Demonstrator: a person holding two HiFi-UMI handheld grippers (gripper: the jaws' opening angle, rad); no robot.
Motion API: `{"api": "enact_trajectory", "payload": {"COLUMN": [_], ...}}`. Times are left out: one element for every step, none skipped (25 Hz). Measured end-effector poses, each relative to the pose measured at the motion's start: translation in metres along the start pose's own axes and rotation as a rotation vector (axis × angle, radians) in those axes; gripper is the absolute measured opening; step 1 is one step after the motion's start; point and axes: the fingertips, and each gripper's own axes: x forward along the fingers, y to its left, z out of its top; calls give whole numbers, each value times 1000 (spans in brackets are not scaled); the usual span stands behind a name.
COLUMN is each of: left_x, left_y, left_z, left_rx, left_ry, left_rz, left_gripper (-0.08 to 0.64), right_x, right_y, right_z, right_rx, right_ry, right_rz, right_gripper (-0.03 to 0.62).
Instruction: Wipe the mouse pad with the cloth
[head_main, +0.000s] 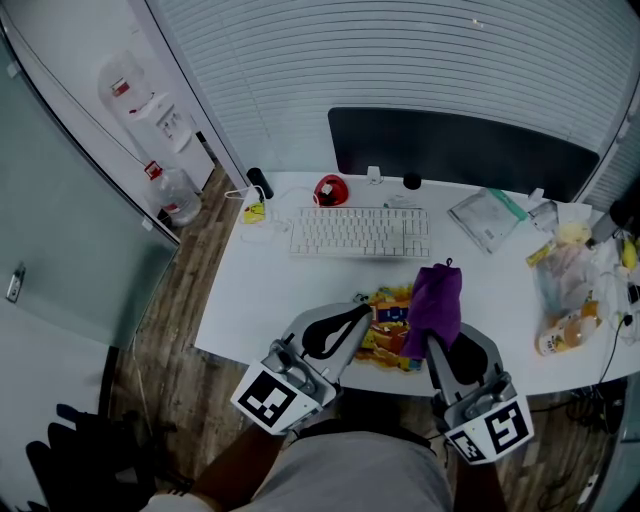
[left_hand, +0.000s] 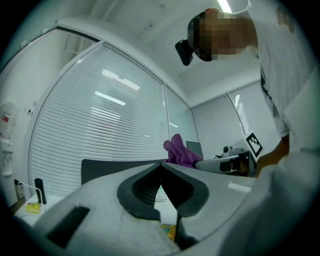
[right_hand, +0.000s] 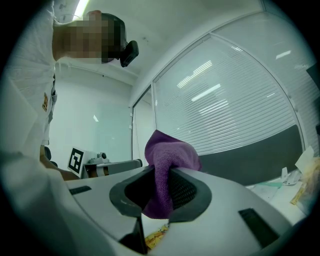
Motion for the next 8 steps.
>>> {"api": "enact_trajectory", "payload": {"left_x": [0,-1,-1,-1,0,0,0,0], "left_y": [0,-1,-1,-1,-2,-3,-3,-4], "left_z": [1,1,2,2,2,3,3,3], "left_rx": [2,3,5,6,7,8,9,10], "left_ry": [0,0,0,-1,-1,0,1,3], "left_rz": [0,0,0,-1,-1,-2,-3,-3], "left_gripper": [15,15,15,15,15,15,15,15], "right_x": [0,0,0,0,-1,-1,-1,-2], "right_y": [0,1,1,1,1,1,2,2], "right_z": [0,0,0,0,1,1,1,1], "right_rx": [0,0,0,0,0,0,0,0], "right_ry": [-1,-1,0,0,1,2,3,4], "right_rz": [1,2,3,3,4,4,5,5], "right_gripper": [69,68,69,69,69,69,69,68]}}
